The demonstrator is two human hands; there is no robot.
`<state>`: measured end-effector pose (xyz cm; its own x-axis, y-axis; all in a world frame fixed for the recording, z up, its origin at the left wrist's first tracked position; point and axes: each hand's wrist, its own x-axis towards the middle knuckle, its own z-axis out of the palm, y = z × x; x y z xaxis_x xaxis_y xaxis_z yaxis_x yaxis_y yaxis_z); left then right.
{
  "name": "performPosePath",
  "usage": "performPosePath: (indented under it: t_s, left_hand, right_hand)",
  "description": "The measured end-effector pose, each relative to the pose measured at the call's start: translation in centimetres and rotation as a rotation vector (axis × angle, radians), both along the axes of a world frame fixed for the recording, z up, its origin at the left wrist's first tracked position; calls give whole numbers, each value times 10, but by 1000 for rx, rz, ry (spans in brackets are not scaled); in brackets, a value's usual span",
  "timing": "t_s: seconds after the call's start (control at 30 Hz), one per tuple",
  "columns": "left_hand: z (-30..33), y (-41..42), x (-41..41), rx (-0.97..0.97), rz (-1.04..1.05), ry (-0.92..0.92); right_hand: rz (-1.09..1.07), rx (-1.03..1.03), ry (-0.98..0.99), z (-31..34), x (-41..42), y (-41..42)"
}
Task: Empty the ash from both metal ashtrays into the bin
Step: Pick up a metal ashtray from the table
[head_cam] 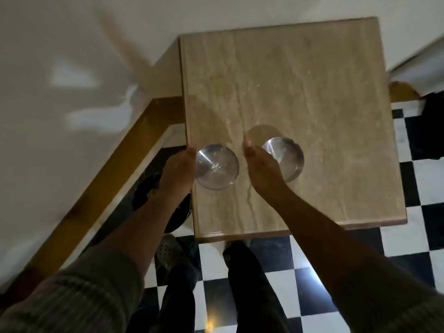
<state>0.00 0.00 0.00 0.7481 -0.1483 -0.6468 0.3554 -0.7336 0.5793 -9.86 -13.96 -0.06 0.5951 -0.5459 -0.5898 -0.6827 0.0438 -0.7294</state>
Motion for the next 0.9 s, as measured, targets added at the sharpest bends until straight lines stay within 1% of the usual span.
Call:
performPosePath:
  t_s: [0.03,0.13,0.17,0.27,0.37,0.5,0.6,0.7,0.8,0.9]
  left_hand:
    - [-6,4,-1,-11,27,33]
    - [-30,15,-8,-27,72,93]
    - [-37,17,-9,-17,76,117]
    - [-48,16,-11,-30,180,228]
    - [-59,18,-12,-110,233,251]
    - [-60,17,-8,-190,336,318]
    - [-59,27,-3,-219,434,380]
    - [-50,55,6,-202,537,451]
    - [-48,92,21,-193,700,505]
    - [-51,131,33,-176,731,577]
  right_hand:
    - [31,16,9,-7,3,4]
    - [186,-75,135,-31,6,12]
    - [204,-114,167,-37,8,16]
    - [273,-216,223,-49,13,21]
    - [298,-269,261,-61,23,24]
    - [292,-278,250,-64,32,27]
    - [247,-232,236,-63,33,37]
    - [255,-191,180,-58,39,63]
    - [313,-151,111,-51,49,94]
    - [357,-122,64,-50,62,124]
